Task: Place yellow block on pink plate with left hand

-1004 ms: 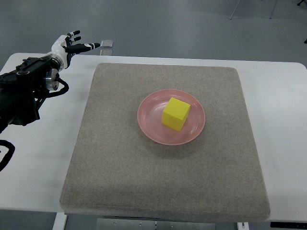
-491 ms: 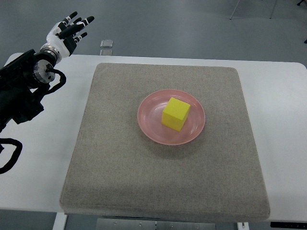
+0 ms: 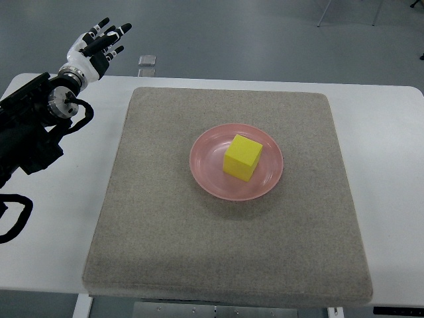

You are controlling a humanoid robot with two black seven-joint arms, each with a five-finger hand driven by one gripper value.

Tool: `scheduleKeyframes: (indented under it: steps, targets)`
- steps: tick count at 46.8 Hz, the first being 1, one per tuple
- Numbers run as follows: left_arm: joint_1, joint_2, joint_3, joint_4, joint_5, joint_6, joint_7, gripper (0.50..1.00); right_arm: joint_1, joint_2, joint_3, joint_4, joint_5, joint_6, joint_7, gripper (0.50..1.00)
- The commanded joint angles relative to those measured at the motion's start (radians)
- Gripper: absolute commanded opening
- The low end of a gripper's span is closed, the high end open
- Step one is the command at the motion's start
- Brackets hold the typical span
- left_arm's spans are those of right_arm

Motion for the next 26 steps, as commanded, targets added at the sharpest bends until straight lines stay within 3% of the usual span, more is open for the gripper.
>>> scheduleKeyframes:
  steps: [1, 26]
  targets:
    - [0.000, 0.001, 0.000, 0.000, 0.001, 0.000, -0.016, 0.992, 0.000, 0.000, 0.000, 0.000, 0.000, 0.000, 0.000, 0.924]
    - [0.002, 0.001, -0.002, 0.002, 0.001, 0.008, -0.019, 0.992, 0.000, 0.000, 0.002, 0.000, 0.000, -0.004, 0.000, 0.924]
